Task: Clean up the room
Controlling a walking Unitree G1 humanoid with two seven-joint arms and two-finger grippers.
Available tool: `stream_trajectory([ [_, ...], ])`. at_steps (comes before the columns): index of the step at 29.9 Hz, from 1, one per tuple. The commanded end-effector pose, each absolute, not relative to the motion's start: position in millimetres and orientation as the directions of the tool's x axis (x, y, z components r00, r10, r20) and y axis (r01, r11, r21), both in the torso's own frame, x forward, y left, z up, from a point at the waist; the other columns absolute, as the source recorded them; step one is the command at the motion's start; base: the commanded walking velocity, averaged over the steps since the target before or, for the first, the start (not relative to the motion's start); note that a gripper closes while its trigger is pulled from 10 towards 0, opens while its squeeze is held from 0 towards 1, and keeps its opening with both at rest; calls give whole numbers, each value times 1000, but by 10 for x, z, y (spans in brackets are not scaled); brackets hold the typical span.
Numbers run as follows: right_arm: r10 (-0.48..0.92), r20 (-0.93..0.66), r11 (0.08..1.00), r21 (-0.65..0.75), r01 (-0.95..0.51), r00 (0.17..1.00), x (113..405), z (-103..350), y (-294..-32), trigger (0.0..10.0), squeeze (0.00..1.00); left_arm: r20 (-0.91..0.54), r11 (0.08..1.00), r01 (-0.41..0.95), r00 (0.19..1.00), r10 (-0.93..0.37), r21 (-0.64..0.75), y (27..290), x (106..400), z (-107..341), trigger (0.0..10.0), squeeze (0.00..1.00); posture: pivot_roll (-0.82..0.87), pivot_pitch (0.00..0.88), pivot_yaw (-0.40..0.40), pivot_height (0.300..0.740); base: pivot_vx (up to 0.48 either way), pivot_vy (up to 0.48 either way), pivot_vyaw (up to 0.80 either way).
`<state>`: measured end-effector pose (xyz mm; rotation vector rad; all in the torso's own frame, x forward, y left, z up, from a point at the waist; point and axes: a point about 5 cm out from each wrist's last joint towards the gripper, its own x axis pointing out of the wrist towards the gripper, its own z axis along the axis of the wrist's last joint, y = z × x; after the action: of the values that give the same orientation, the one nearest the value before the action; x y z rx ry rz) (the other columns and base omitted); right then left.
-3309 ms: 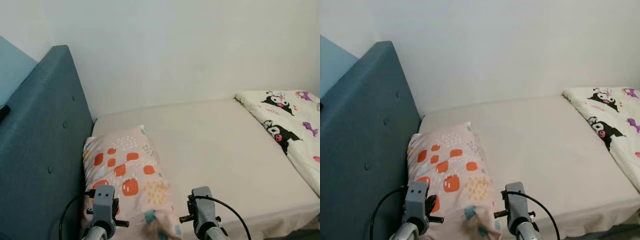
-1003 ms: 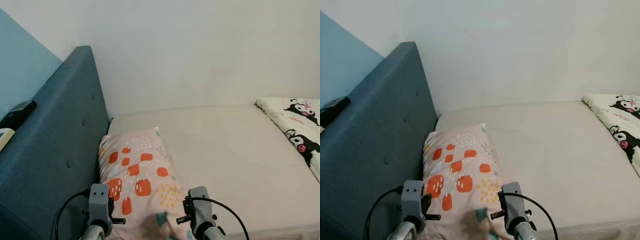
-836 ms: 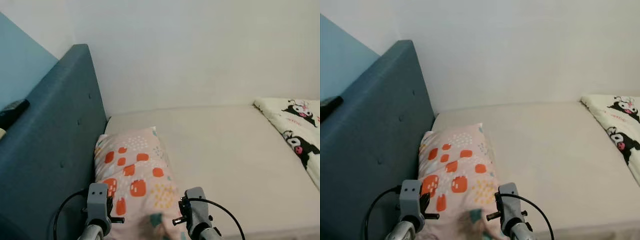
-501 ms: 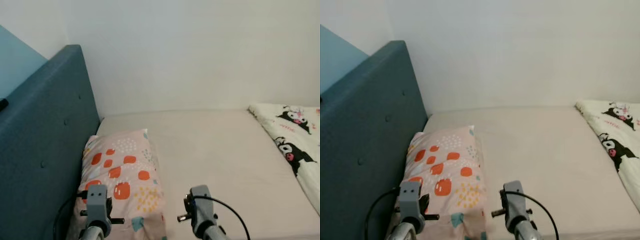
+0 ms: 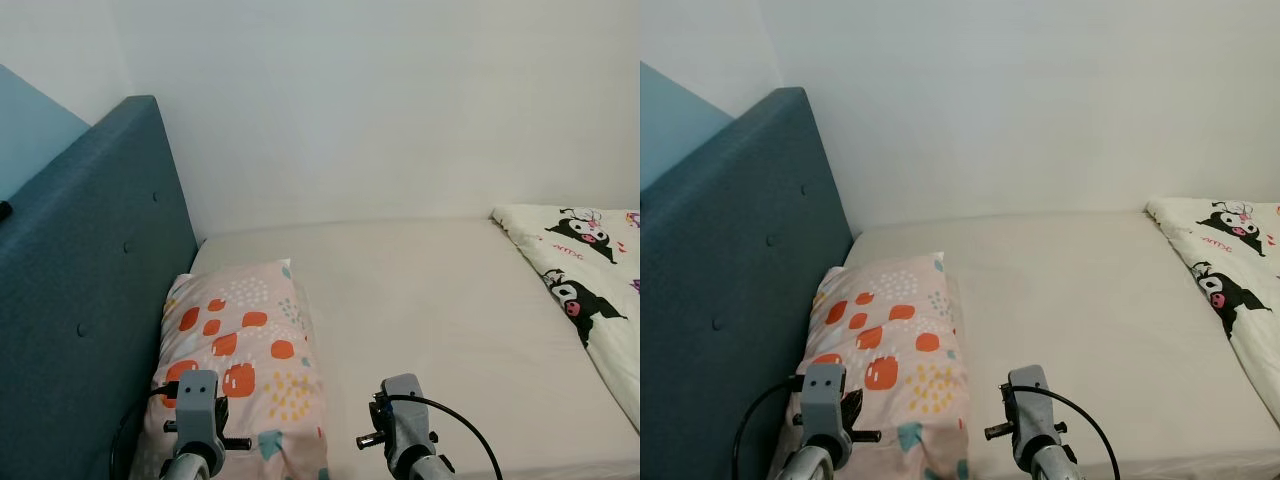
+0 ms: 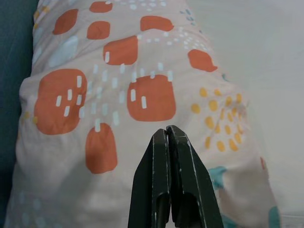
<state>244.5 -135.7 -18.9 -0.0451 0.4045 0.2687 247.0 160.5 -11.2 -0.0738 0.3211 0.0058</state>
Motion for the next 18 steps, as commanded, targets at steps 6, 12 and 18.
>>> stream_trajectory([
  [6,248,-410,965,26,-261,877,2412,-223,-1339,10000,0,-329,999,23,944,-38,-49,1616,2464,-131,10000,0,10,33,-10,740,0,320,0],
  [12,236,-413,968,21,-250,880,2402,-233,-1356,10000,0,-302,999,44,952,-48,-21,1615,2467,-103,10000,0,12,37,-10,740,0,160,0],
  [18,223,-418,971,16,-238,881,2375,-251,-1394,10000,0,-307,999,52,950,-55,-18,1615,2444,-120,10000,0,11,39,-9,740,0,0,0],
])
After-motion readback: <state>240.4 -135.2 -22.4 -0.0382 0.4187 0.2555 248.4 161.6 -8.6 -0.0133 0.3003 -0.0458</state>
